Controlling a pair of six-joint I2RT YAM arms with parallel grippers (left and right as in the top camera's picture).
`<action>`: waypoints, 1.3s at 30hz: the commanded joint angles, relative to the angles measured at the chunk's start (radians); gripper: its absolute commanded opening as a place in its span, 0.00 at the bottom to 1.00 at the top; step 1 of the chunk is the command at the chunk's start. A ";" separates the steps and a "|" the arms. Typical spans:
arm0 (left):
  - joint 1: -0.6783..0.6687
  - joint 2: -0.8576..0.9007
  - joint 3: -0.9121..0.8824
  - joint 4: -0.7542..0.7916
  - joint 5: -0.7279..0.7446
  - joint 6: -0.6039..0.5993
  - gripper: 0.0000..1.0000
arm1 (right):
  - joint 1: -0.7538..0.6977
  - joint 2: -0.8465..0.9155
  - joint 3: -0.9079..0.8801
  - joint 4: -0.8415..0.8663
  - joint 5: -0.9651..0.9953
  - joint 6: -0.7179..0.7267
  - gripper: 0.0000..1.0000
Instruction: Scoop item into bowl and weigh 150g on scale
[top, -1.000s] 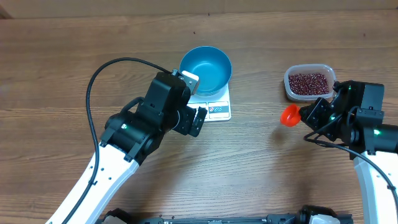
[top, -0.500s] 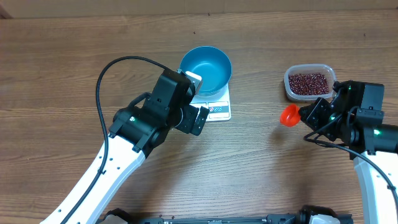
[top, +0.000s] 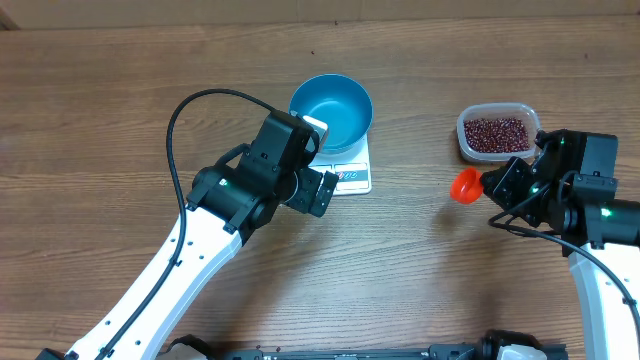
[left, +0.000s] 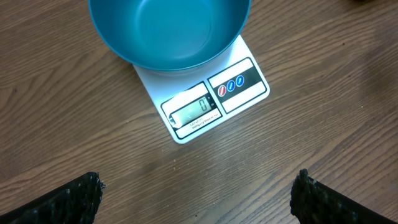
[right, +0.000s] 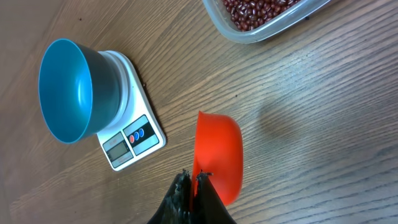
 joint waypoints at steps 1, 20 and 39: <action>-0.002 0.004 0.012 -0.002 0.004 0.023 0.99 | -0.003 -0.002 0.025 -0.001 0.000 -0.009 0.04; -0.002 0.004 0.012 -0.002 0.004 0.023 0.99 | -0.003 -0.002 0.025 -0.002 -0.002 -0.026 0.04; -0.002 0.004 0.012 -0.002 0.004 0.023 1.00 | -0.003 -0.002 0.025 -0.008 -0.001 -0.027 0.04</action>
